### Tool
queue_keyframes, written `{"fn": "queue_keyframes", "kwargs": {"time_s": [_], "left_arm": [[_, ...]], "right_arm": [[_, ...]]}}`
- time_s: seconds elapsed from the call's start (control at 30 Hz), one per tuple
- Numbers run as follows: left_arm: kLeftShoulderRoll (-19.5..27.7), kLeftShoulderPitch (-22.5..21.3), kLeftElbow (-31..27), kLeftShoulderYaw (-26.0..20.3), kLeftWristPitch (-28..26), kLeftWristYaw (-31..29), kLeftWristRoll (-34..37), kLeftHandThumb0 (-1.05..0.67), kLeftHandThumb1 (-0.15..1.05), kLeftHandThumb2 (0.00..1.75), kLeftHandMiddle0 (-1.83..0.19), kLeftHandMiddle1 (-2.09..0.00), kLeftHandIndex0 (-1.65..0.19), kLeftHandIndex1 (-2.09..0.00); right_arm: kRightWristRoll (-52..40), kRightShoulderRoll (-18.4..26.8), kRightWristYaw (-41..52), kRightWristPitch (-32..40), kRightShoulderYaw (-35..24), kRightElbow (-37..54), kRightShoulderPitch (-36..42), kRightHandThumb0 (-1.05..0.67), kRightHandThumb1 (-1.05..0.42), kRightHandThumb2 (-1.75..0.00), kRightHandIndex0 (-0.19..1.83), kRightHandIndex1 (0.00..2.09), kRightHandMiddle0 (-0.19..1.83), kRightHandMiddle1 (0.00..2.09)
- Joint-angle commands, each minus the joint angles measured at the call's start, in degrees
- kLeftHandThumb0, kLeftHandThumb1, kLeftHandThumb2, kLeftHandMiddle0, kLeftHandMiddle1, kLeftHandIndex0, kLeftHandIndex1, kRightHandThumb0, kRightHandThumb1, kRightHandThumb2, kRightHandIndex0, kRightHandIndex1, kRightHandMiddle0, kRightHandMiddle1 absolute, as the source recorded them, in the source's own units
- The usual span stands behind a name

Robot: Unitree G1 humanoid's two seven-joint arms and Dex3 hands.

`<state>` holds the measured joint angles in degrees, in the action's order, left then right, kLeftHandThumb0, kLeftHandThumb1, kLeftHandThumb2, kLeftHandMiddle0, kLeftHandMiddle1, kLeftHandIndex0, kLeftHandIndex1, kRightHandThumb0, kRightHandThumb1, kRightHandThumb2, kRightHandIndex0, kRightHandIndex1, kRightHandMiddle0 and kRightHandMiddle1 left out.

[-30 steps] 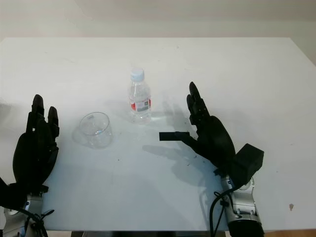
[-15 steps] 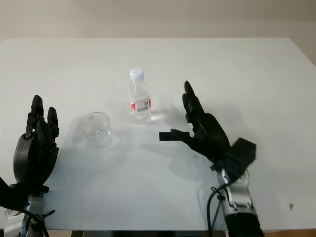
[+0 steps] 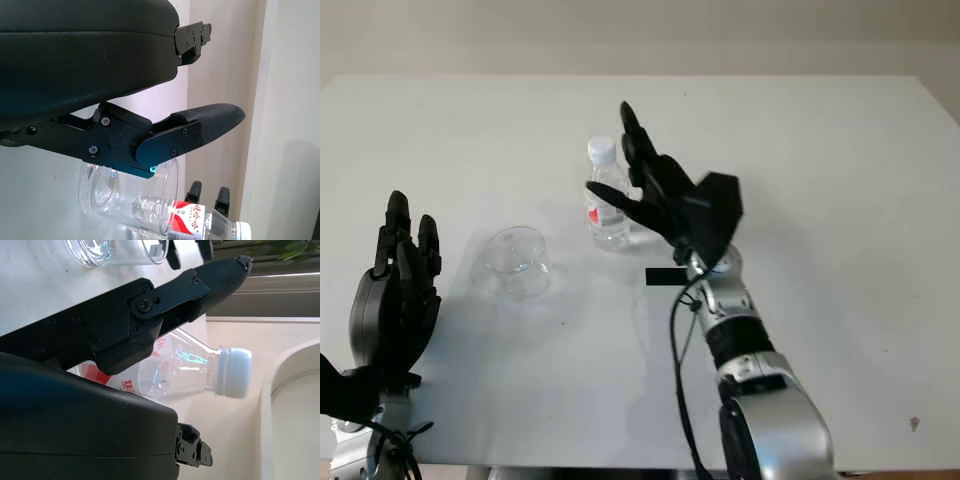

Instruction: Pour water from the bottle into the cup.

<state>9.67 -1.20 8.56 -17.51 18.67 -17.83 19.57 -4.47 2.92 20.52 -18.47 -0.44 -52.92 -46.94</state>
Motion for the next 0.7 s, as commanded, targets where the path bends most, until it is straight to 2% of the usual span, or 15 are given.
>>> {"fn": "queue_keyframes", "kwargs": {"time_s": [0.0,0.37,0.5,0.53,0.67], "left_arm": [[-0.5,0.4,1.6,-0.3,0.6,-0.4,0.7,-0.73,1.05,0.73,0.19,0.00,0.19,0.00],[-0.7,-0.2,2.6,-0.5,1.3,-0.2,0.4,-0.71,1.05,0.74,0.19,0.00,0.19,0.00],[-0.8,-0.2,3.0,-0.6,1.8,-0.7,0.7,-0.71,1.05,0.74,0.19,0.00,0.19,0.00],[-0.8,-0.2,3.1,-0.6,1.9,-0.7,0.8,-0.71,1.05,0.74,0.19,0.00,0.19,0.00],[-0.9,-0.2,3.1,-0.6,1.7,-0.4,0.6,-0.71,1.05,0.74,0.19,0.00,0.19,0.00]], "right_arm": [[0.5,-0.5,-0.2,-1.6,-0.3,-2.6,-1.9,-1.02,-0.94,-0.05,-0.19,0.00,-0.19,0.00],[2.2,-0.3,2.8,-3.4,-0.6,-10.8,-4.1,-0.99,-0.92,-0.05,-0.19,0.00,-0.19,0.00],[2.2,-0.3,3.6,-2.9,-0.9,-11.9,-4.3,-0.91,-0.90,-0.05,-0.19,0.00,-0.19,0.00],[2.2,-0.3,3.7,-2.5,-0.9,-12.1,-4.3,-0.84,-0.89,-0.04,-0.19,0.00,-0.18,0.01],[3.0,-0.7,2.0,-2.5,-0.6,-12.6,-4.3,-0.66,-0.87,-0.05,-0.05,0.08,0.02,0.11]]}}
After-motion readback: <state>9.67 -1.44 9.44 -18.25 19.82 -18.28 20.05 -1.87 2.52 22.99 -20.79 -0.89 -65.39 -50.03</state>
